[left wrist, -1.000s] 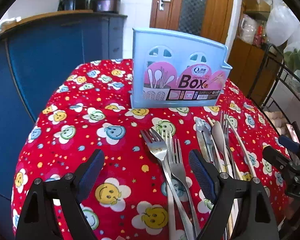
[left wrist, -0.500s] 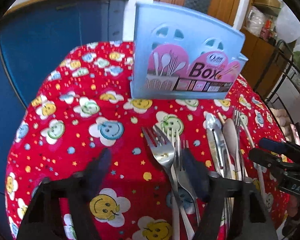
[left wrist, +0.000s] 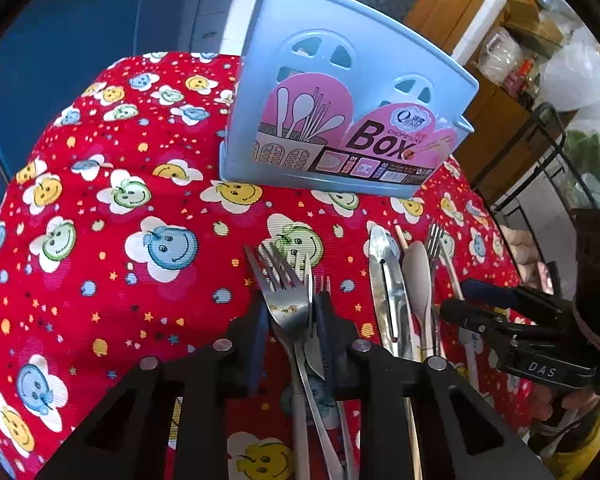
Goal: Organize utensils
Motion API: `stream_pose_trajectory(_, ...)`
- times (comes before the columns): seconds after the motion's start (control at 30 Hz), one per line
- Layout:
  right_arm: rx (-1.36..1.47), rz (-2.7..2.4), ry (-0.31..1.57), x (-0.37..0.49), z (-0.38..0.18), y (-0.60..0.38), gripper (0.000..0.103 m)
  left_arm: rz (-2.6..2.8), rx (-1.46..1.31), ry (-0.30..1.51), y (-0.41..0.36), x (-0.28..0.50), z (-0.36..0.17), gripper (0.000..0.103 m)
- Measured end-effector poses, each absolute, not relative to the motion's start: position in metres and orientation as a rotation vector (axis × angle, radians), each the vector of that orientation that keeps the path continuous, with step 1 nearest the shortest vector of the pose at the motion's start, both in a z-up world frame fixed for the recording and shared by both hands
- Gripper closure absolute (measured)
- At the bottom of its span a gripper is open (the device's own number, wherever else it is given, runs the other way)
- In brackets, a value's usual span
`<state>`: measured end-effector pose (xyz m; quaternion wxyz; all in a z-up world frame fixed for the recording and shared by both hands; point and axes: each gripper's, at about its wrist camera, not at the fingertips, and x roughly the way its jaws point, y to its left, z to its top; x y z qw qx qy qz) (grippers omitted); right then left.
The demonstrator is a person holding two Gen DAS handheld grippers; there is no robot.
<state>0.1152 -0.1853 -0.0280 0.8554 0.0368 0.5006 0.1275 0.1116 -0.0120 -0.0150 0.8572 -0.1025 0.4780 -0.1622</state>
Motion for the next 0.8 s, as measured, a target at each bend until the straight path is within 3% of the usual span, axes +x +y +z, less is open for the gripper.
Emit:
stream_pose_trajectory(0.33, 0.089, 0.306, 1.108, 0.123, -0.027, -0.190, 0.048, -0.317, -0.210, 0.972, -0.013, 0.104, -0.006, 0.084)
stream_pose_trajectory(0.43, 0.080, 0.298, 1.112, 0.125, -0.026, -0.190, 0.064, -0.316, -0.248, 0.975, -0.007, 0.104, -0.006, 0.087)
stream_pose_trajectory(0.5, 0.108, 0.314, 1.124, 0.127, -0.025, -0.190, 0.086, -0.321, -0.266, 0.975, -0.003, 0.104, -0.006, 0.091)
stream_pose_trajectory(0.53, 0.125, 0.323, 1.133, 0.127, -0.027, -0.191, 0.090, -0.325, -0.268, 0.972, -0.002, 0.104, -0.006, 0.094)
stream_pose_trajectory(0.8, 0.197, 0.346, 1.115, 0.119, -0.018, -0.188, 0.094, -0.378, -0.241, 0.932, 0.001, 0.096, 0.005, 0.098)
